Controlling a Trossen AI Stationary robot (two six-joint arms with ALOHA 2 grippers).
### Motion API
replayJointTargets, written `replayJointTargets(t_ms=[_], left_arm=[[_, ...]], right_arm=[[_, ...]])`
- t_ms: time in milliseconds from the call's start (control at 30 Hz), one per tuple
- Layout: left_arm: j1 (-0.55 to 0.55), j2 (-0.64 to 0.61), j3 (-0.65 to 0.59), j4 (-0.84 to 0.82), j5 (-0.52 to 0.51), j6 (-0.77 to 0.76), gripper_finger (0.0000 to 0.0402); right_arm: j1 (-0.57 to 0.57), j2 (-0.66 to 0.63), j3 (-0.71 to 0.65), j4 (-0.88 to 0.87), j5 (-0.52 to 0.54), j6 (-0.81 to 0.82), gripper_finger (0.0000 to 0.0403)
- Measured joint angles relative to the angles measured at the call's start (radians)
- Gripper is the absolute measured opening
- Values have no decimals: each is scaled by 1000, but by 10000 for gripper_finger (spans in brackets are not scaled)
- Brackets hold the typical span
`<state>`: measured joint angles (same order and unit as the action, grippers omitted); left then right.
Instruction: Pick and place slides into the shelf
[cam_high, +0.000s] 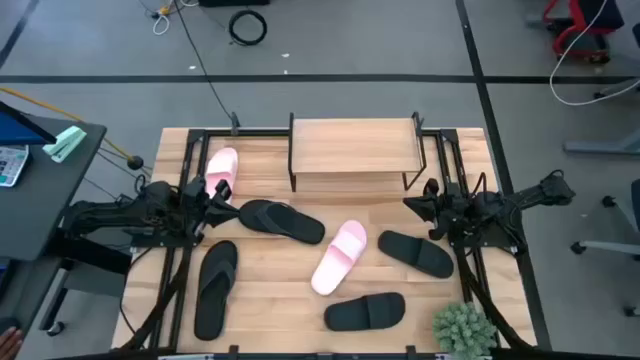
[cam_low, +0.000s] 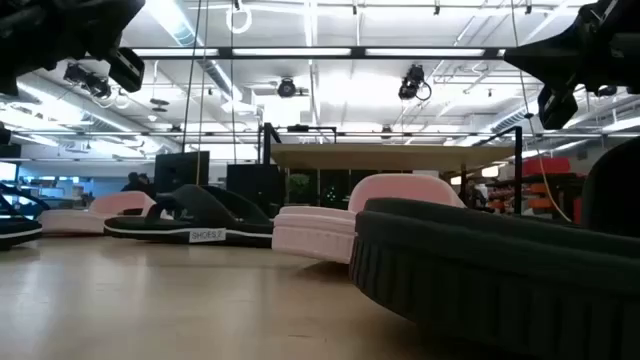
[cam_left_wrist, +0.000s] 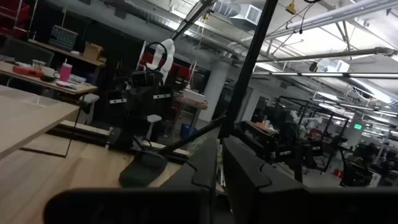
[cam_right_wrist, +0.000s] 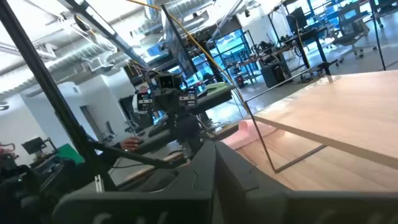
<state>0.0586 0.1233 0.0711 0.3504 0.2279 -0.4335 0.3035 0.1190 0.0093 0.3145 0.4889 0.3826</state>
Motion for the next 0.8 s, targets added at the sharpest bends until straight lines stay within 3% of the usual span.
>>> replayJointTargets(t_ms=[800], left_arm=[[0, 0, 0, 0, 0, 0, 28]], right_arm=[[0, 0, 0, 0, 0, 0, 14]])
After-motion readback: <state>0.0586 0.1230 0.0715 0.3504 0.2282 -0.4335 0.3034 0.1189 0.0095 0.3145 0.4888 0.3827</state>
